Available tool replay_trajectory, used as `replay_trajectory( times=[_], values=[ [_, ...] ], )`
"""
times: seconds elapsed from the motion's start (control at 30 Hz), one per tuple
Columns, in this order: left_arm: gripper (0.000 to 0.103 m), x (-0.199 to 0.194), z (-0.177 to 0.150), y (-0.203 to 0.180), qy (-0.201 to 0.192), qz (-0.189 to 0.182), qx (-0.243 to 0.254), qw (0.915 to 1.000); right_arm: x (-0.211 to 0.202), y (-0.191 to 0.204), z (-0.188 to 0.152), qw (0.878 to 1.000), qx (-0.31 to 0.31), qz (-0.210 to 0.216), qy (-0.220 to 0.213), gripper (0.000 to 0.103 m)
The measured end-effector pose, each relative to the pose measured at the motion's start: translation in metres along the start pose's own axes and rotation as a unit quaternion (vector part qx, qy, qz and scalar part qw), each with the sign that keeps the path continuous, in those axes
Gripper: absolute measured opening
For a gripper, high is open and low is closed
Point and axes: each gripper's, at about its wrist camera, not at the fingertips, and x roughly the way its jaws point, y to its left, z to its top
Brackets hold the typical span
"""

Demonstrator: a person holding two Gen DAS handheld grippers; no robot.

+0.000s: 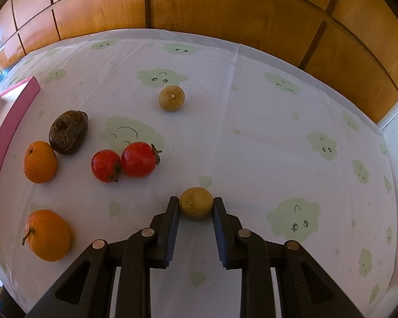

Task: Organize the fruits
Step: 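Move the brown fruit into the tray and open the left tool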

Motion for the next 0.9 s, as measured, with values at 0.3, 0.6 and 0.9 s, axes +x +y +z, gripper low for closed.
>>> replay_trajectory(
  times=[0.3, 0.6, 0.9],
  values=[
    [0.059, 0.016, 0.021, 0.03, -0.024, 0.027, -0.026, 0.999, 0.0, 0.001, -0.001, 1.0, -0.001, -0.004, -0.001, 0.025],
    [0.103, -0.033, 0.008, 0.019, -0.082, 0.023, -0.041, 0.9956, -0.001, 0.002, -0.001, 1.0, -0.002, -0.008, -0.002, 0.025],
    [0.103, -0.087, -0.022, 0.009, -0.126, 0.024, -0.071, 0.9892, -0.003, 0.005, -0.003, 1.0, -0.002, -0.015, -0.008, 0.025]
  ],
)
